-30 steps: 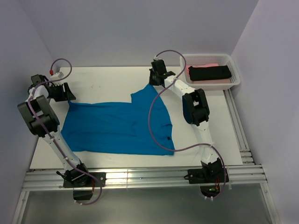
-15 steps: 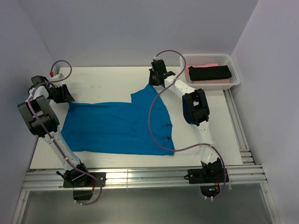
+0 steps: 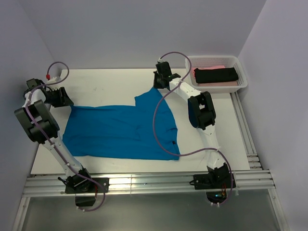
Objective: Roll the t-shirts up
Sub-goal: Fold the tshirt
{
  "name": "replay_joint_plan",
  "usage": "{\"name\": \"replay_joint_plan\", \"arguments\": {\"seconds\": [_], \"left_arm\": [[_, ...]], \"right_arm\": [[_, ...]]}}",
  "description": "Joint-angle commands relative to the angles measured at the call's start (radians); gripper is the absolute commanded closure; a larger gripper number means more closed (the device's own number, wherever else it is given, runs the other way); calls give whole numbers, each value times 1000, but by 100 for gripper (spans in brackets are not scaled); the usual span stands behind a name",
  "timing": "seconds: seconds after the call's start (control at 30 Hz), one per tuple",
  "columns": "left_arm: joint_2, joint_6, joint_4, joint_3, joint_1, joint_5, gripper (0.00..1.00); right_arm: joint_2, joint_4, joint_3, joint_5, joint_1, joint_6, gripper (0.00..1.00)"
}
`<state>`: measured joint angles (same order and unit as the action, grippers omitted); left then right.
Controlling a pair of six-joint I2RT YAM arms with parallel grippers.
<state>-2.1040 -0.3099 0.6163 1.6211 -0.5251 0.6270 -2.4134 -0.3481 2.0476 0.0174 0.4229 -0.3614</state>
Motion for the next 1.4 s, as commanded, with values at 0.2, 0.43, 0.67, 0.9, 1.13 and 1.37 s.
{"name": "replay_joint_plan", "arguments": {"seconds": [0.2,0.43,0.67,0.9,1.13,1.37], "left_arm": [[42,-14,31,11,-13,57,52],[26,-15,37,29,-12,92,53],[16,-6,16,20,-3,79,59],[1,-20,42,28,11,82,76],[15,6,-4,7,11,59,100],[27,139,-66,-17,-4,-7,100]], "right_arm": [[66,-5,13,3,-3,15,100],[71,-6,13,0,-3,15,100],[80,-6,5,-2,-3,13,100],[80,-11,5,-7,-3,10,100],[111,47,-43,15,-3,6,100],[186,129,-139,47,-1,6,100]]}}
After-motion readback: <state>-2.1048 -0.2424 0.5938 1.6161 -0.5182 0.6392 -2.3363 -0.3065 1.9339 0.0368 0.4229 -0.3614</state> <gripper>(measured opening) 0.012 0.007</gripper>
